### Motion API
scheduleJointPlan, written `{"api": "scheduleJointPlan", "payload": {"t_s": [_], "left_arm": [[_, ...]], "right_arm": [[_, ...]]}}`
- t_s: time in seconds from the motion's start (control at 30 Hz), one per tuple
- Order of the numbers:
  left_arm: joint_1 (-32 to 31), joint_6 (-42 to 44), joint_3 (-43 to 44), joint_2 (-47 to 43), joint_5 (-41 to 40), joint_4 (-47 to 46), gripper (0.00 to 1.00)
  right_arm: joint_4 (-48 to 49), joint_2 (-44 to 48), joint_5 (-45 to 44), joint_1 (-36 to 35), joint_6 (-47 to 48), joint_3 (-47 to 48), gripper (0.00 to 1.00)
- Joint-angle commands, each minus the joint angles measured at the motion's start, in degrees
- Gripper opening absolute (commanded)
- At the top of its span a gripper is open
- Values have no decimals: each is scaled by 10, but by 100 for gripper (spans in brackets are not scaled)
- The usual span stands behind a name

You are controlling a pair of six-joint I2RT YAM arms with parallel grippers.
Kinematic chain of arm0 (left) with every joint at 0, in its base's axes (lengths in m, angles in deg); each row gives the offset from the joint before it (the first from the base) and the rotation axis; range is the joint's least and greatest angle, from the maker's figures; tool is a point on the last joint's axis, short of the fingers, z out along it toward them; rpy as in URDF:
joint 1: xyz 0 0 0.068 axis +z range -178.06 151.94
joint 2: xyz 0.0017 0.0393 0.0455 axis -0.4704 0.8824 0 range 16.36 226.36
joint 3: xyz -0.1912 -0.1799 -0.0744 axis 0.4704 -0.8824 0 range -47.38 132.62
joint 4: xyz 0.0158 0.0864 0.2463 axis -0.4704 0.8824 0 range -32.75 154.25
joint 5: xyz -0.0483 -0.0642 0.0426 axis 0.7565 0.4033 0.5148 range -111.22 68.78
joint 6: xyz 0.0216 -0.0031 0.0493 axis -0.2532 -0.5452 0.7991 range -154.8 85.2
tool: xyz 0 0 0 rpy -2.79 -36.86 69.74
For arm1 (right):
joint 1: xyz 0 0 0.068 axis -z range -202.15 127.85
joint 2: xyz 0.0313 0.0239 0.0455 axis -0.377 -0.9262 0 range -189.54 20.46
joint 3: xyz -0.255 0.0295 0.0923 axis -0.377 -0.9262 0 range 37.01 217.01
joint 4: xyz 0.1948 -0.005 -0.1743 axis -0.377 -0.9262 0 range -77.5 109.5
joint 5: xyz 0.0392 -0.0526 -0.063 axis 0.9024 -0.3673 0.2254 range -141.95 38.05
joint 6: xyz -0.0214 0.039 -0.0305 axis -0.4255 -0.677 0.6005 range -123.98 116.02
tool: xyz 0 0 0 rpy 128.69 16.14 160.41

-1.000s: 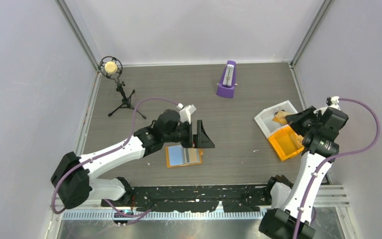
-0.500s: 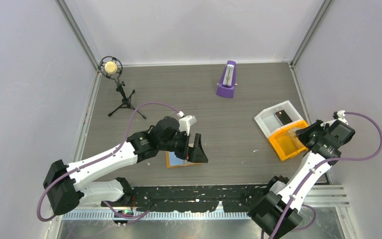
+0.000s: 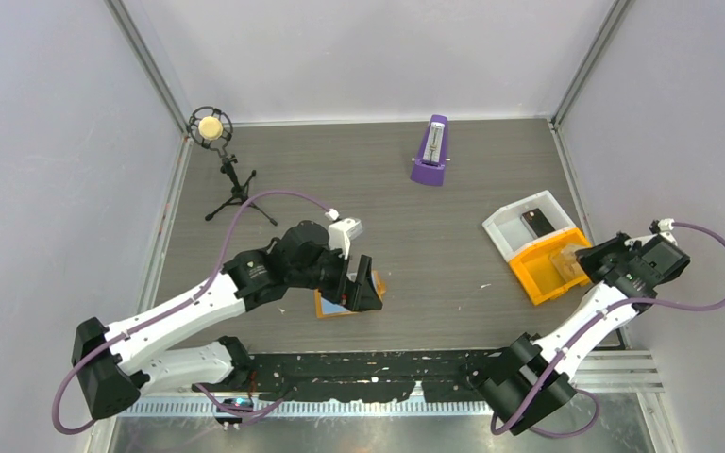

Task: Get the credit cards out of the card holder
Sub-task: Place the credit card in the storage box.

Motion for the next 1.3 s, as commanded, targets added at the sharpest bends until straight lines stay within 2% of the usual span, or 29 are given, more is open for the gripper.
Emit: {"api": "scheduleJointPlan", "payload": {"t_s": [0.0, 0.37, 1.27], "left_arm": [[2, 31, 34, -10, -16, 14, 89], [1, 115, 111, -6, -89, 123, 89], [1, 124, 117, 6, -152, 132, 89]], "right_arm": [[53, -13, 16, 4, 0, -3, 8], [141, -29, 5, 4, -15, -42, 9], [231, -135, -2, 4, -34, -64, 11]]}}
